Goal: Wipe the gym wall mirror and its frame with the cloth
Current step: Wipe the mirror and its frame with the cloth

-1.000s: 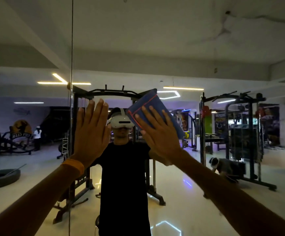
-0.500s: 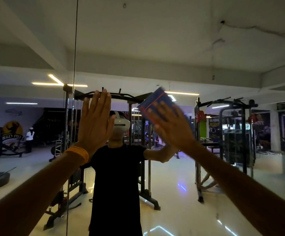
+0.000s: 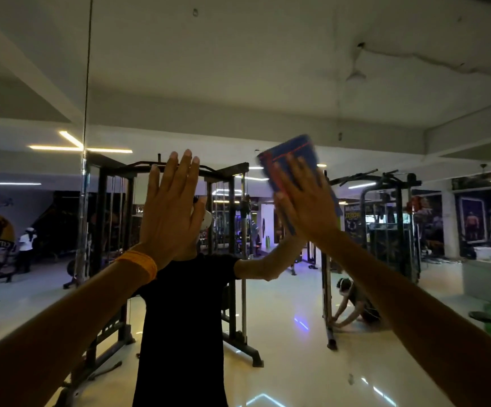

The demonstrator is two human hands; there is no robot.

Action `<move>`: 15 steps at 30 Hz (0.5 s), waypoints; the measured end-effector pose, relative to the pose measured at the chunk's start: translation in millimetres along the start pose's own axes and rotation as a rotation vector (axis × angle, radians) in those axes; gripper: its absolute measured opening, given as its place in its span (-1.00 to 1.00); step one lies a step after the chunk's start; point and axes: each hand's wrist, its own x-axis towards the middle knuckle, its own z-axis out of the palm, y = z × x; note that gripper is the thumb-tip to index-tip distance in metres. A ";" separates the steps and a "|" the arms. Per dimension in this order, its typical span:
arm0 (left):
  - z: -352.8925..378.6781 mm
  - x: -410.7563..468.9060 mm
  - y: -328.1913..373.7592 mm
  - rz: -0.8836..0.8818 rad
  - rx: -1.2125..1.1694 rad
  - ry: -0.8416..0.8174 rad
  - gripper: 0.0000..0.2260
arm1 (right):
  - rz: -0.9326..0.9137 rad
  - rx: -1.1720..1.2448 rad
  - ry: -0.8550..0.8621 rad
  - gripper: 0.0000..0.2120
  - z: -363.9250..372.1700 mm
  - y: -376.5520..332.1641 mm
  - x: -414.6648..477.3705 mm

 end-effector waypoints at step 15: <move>29.5 20.8 46.9 0.018 0.099 0.028 -0.39 | 0.326 0.055 0.112 -0.41 3.0 79.6 -26.7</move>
